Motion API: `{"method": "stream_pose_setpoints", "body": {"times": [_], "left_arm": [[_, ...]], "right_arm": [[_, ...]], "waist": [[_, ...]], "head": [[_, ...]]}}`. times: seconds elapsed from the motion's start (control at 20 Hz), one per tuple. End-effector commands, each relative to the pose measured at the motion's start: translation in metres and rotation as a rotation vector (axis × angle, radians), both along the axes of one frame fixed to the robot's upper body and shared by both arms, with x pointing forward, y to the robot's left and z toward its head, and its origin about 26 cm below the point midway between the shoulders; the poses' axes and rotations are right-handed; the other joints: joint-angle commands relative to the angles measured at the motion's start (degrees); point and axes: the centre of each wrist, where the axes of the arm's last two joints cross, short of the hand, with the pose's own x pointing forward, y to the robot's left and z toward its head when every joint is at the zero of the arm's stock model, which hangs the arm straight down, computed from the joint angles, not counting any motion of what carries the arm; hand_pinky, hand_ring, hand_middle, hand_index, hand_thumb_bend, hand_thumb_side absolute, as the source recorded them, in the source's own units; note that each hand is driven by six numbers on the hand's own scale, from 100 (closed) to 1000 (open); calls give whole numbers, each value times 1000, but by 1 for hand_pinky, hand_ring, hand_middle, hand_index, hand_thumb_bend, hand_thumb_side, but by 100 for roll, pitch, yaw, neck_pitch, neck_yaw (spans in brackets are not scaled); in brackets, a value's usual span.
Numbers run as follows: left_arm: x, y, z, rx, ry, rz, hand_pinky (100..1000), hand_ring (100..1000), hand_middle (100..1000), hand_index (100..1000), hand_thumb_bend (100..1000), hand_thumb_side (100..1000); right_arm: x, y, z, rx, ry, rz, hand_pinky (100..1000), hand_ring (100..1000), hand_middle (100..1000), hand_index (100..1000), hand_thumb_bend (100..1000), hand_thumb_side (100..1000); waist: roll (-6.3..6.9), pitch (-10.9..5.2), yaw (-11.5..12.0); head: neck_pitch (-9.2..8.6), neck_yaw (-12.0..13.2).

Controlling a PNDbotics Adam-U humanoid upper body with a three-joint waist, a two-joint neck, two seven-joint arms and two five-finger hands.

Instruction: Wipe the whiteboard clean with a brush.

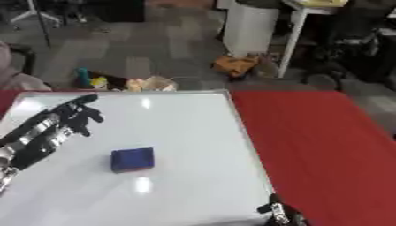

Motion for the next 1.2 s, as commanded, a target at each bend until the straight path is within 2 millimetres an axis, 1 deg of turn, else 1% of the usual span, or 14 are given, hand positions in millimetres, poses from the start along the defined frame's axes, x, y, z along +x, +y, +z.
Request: {"method": "stream_pose_setpoints", "body": {"times": [0.05,0.15,0.4,0.5,0.75,0.85,0.95,1.0,1.1,1.2], "left_arm": [[-1,7,6,-117,25,12,596,862,656,1000,373,1000],[-1,12,0,-176,61,35,593,861,653,1000,407,1000],[0,21,-13,-323,128,84,583,853,642,1000,547,1000],[-1,24,-16,-370,146,102,581,852,642,1000,581,1000],[-3,30,-20,-418,140,148,601,867,661,1000,678,1000],[-4,33,-21,-418,127,169,619,878,673,1000,715,1000],[-4,34,-21,-412,112,188,639,894,693,1000,739,1000],[-5,34,-21,-410,107,195,663,917,726,1000,765,1000],[-5,35,-22,-404,97,201,680,936,749,1000,771,1000],[-6,35,-21,-397,84,203,705,977,796,1000,764,1000]], "right_arm": [[2,-5,6,-2,-24,-9,421,352,155,552,100,852],[2,-5,7,0,-26,-12,421,352,155,552,100,851],[2,-5,6,-1,-23,-13,420,352,155,552,100,851],[2,-5,6,-1,-22,-14,420,352,155,552,100,851],[0,-6,4,-3,-13,-19,420,352,155,552,100,852],[0,-6,4,-4,-13,-20,420,352,155,552,100,850],[1,-6,5,-5,-16,-20,420,352,155,552,100,848],[1,-6,5,-4,-16,-19,420,352,155,552,100,850],[1,-5,4,-4,-12,-20,420,352,155,552,100,849],[0,-6,4,-6,-14,-21,420,352,155,552,100,847]], "waist": [[22,-70,13],[10,-68,13],[0,-68,49],[-1,-78,59],[-5,-110,53],[1,-109,55],[-1,-96,62],[-3,-94,62],[-6,-95,63],[-5,-112,68]], "head": [[20,-24],[21,-45],[22,-71],[2,-84],[16,-98],[-16,-106],[14,-120],[25,-128],[11,-135],[13,-129]]}}
